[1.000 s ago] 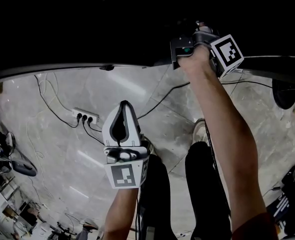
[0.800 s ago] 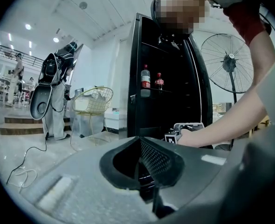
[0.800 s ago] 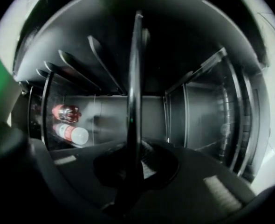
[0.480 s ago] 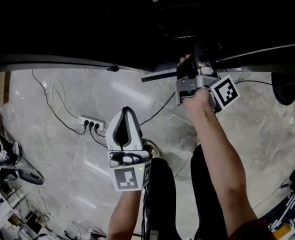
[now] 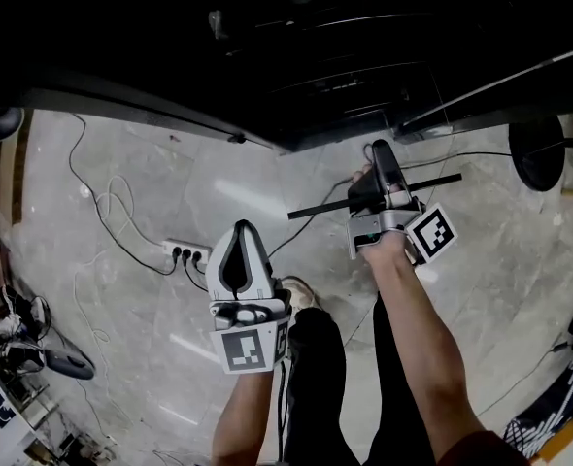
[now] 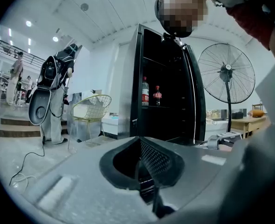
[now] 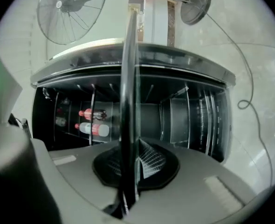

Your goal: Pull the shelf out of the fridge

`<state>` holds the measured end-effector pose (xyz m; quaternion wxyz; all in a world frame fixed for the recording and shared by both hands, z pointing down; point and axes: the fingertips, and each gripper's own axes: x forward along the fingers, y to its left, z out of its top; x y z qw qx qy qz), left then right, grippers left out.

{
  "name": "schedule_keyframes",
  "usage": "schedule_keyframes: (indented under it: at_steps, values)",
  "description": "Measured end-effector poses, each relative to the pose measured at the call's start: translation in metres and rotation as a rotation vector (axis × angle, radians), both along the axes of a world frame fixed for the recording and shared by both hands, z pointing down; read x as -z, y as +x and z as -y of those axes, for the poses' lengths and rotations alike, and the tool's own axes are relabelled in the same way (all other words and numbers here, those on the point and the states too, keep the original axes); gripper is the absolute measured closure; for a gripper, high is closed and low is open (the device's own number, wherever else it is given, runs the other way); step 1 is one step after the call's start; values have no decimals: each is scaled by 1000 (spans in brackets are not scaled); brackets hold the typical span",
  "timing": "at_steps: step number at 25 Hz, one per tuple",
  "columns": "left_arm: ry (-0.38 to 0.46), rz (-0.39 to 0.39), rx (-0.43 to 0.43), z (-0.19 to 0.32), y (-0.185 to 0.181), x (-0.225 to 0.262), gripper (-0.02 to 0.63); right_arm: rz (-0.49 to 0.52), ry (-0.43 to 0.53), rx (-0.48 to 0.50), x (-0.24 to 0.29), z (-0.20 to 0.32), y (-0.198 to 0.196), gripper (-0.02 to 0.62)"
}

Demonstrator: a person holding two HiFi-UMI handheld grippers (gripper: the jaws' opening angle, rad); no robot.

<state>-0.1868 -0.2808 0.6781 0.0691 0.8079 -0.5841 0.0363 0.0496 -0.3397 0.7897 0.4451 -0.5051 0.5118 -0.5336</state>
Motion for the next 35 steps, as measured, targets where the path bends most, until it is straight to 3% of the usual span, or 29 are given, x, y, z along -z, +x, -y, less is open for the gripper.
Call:
schedule_keyframes:
  at_steps: [8, 17, 25, 30, 35]
  values:
    - [33, -8, -56, -9, -22, 54, 609, -31, 12, -56, 59, -66, -6, 586]
    - [28, 1, -105, -43, -37, 124, 609, 21, 4, -130, 149, -149, -10, 586]
    - [42, 2, -42, -84, -28, 205, 609, 2, 18, -75, 245, -209, 6, 586]
    - [19, 24, 4, -137, -11, 250, 609, 9, 23, -46, 292, -250, 29, 586]
    - [60, 56, 40, -184, 7, 310, 609, -2, 9, -17, 344, -288, 53, 586]
